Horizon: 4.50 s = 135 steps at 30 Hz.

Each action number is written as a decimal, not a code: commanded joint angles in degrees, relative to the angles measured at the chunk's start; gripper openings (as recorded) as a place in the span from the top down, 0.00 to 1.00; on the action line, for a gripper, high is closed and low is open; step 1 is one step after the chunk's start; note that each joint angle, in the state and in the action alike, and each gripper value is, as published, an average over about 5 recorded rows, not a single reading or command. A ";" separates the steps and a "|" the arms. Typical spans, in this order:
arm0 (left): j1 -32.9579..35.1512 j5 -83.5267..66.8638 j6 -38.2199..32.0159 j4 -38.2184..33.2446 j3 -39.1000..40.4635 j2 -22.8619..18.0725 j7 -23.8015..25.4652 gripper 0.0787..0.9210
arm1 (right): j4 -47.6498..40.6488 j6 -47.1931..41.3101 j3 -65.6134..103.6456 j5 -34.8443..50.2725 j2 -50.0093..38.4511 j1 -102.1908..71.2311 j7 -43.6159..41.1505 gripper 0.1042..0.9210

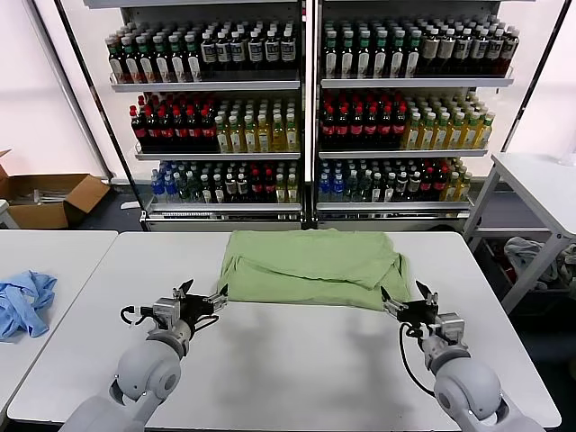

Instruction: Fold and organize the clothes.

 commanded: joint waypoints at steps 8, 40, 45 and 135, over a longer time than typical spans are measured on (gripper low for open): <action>0.87 -2.90 -3.64 7.22 -2.28 -0.20 2.66 0.12 | -0.03 3.29 3.79 5.65 0.53 -4.31 -0.66 0.12; -7.68 -4.32 -2.99 15.68 3.34 -5.60 4.83 0.41 | -7.63 -1.59 -2.41 0.91 2.83 5.08 -1.93 0.44; -8.16 -4.27 -2.92 16.04 3.73 -5.66 5.39 0.43 | -9.07 -3.32 -3.63 0.00 2.85 6.39 -2.03 0.58; 3.13 -5.46 -1.13 -5.92 -12.32 7.82 9.26 0.12 | -19.76 -8.55 -17.72 9.74 -0.97 41.97 -7.87 0.12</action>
